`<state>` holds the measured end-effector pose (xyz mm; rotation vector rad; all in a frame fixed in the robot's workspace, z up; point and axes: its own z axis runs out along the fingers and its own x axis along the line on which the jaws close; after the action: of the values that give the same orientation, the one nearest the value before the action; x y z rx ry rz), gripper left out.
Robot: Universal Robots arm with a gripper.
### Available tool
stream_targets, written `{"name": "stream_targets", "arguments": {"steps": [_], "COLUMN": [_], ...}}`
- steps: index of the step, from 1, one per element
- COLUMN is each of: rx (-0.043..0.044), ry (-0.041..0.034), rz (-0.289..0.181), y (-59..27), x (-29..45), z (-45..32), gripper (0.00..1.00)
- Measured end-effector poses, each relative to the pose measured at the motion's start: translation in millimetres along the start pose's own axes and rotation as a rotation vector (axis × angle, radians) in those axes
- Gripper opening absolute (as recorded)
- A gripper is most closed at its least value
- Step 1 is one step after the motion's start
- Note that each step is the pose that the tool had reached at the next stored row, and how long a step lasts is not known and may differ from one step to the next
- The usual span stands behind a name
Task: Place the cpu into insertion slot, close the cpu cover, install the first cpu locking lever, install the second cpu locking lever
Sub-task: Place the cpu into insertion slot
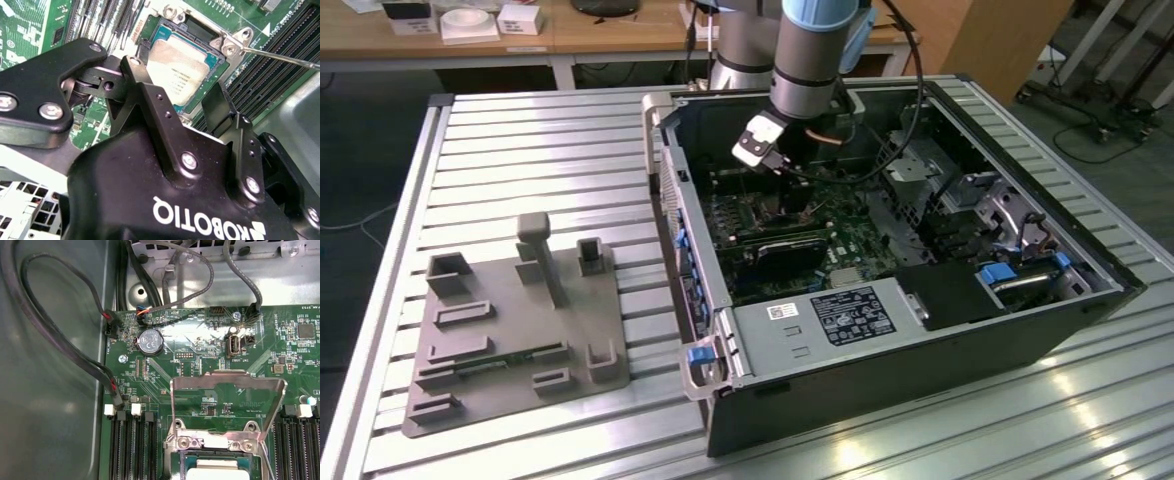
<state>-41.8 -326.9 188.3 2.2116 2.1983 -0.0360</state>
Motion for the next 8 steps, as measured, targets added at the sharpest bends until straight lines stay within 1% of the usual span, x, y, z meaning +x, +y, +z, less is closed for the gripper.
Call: {"name": "stream_targets", "arguments": {"steps": [4, 8], "rx": [-0.0004, -0.0008], "ry": [0.0006, 0.0012], "rz": [0.000, 0.000], "y": [-0.1, 0.0], "x": [0.1, 0.2], "z": [1.5, 1.2], "gripper": [0.67, 0.67]}}
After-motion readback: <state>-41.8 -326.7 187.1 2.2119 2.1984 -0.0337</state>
